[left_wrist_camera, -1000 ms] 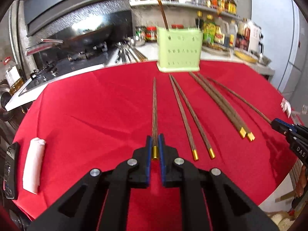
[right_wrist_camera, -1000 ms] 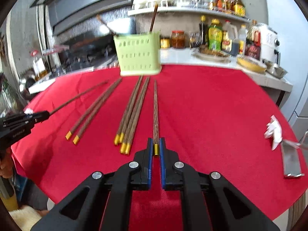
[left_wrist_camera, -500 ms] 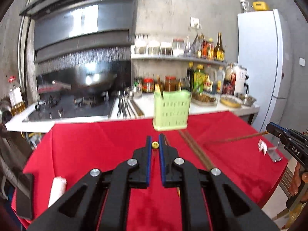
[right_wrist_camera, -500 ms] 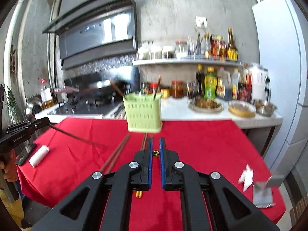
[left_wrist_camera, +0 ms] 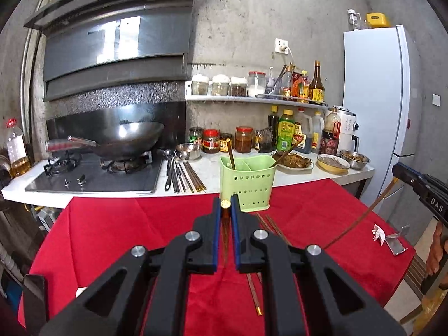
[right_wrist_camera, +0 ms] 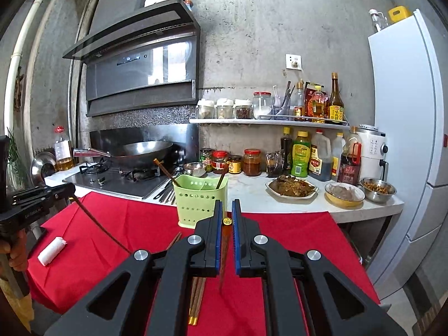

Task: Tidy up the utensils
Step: 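Lift the left tool's chopstick upright over the holder while the right tool carries its chopstick there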

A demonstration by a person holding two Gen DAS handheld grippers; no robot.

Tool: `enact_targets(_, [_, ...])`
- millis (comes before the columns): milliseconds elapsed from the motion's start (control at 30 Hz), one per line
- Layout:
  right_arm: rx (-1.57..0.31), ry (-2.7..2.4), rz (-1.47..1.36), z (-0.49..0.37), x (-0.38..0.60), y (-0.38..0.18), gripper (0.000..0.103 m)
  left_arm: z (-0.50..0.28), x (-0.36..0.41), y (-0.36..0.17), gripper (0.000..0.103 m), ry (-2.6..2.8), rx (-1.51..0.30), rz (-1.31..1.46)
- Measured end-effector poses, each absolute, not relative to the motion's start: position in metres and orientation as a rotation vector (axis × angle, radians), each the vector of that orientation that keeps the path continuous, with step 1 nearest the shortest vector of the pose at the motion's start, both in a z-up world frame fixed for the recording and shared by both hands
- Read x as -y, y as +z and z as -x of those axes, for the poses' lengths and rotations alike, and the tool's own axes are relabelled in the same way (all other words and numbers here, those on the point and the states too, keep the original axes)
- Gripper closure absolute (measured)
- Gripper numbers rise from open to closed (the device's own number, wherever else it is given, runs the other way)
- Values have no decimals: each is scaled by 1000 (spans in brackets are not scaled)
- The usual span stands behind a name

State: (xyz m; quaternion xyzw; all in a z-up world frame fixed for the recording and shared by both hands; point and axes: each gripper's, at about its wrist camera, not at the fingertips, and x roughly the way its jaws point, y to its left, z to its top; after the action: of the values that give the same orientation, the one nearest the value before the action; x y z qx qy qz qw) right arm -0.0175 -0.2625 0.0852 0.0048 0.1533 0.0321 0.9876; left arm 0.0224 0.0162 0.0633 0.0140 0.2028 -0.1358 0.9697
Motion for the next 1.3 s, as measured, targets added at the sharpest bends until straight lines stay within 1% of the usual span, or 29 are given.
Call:
enact_targets(167, [-324,70,-23,-7,265,90,96,-46,-13,53,96,-267,-473,-40])
enact_targets(367, [-324,81,-17,-19,263,96,96,-42,-19,80,96,-278,-453,-76])
enact_targets(667, [-331,56,0,-27,262,90,95,-66,-11,64,96,-293,-502,-69])
enact_targets(900, [-339,50,-7,-33,266,92,95,-64,-11,95,96,-324,-481,-115])
enact_targets(1000, [-342,51,-5,-35,265,92,95,-74,-4,91,96,-321,-511,-147])
enact_targets(1133, [-344,49,3,-37,265,92,95,-89,-4,91,96,-330,-525,-122])
enact_targets(1300, [-358,43,10,-47,264,88,94,-105,-3,91,96,-291,-500,-112])
